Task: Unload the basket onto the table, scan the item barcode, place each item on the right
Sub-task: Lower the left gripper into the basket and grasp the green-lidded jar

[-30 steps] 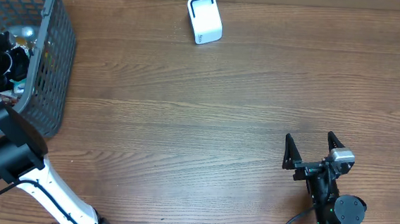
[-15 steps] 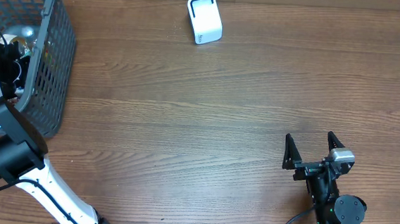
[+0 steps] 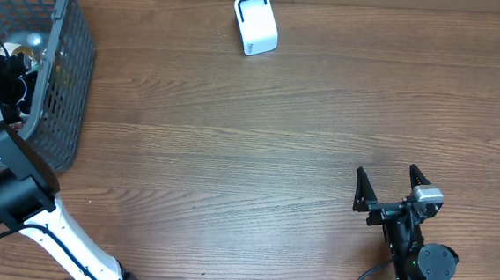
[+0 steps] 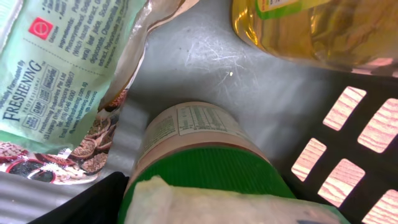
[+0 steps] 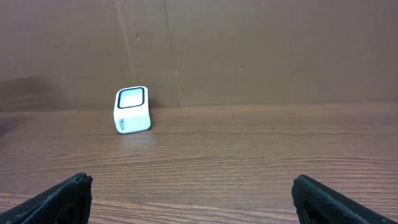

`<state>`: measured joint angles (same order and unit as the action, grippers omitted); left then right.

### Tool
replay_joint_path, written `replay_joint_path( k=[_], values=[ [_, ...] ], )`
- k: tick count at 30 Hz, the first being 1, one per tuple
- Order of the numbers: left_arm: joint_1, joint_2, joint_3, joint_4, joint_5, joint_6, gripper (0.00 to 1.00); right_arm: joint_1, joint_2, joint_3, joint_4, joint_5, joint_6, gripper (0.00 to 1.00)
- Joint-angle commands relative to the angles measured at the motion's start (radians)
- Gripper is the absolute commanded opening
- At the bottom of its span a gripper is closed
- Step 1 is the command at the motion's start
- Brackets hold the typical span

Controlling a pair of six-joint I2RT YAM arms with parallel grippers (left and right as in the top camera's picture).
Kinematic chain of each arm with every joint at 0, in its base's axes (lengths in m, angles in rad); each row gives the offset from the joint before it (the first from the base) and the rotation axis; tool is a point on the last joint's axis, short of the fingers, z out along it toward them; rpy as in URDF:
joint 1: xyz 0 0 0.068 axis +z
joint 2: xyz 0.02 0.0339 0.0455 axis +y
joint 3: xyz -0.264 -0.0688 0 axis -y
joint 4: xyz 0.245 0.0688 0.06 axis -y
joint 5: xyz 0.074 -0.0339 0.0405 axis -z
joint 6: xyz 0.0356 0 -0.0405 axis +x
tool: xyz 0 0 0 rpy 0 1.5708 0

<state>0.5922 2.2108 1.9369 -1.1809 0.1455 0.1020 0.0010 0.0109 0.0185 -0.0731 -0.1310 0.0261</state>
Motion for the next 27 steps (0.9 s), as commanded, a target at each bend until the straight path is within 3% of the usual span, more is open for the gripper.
replay_joint_path(
  k=[1, 8, 13, 18, 24, 27],
  values=[
    [-0.004, 0.008, -0.006, 0.003, -0.012, 0.008, 0.79, 0.005, -0.006, -0.011, 0.003, -0.002, -0.001, 1.00],
    [-0.004, 0.008, -0.006, 0.003, -0.044, 0.002, 0.79, 0.005, -0.006, -0.011, 0.003, -0.002, -0.001, 1.00],
    [-0.004, 0.005, -0.006, 0.001, -0.041, -0.013, 0.61, 0.005, -0.006, -0.011, 0.003, -0.002, -0.001, 1.00],
    [-0.004, -0.004, 0.034, -0.044, -0.043, -0.022, 0.58, 0.005, -0.006, -0.011, 0.003, -0.002, -0.001, 1.00],
    [-0.003, -0.005, 0.230, -0.198, -0.041, -0.051, 0.56, 0.005, -0.006, -0.011, 0.003, -0.002, -0.001, 1.00],
    [-0.004, -0.005, 0.434, -0.334, -0.041, -0.078, 0.54, 0.005, -0.006, -0.011, 0.003, -0.002, -0.001, 1.00]
  ],
)
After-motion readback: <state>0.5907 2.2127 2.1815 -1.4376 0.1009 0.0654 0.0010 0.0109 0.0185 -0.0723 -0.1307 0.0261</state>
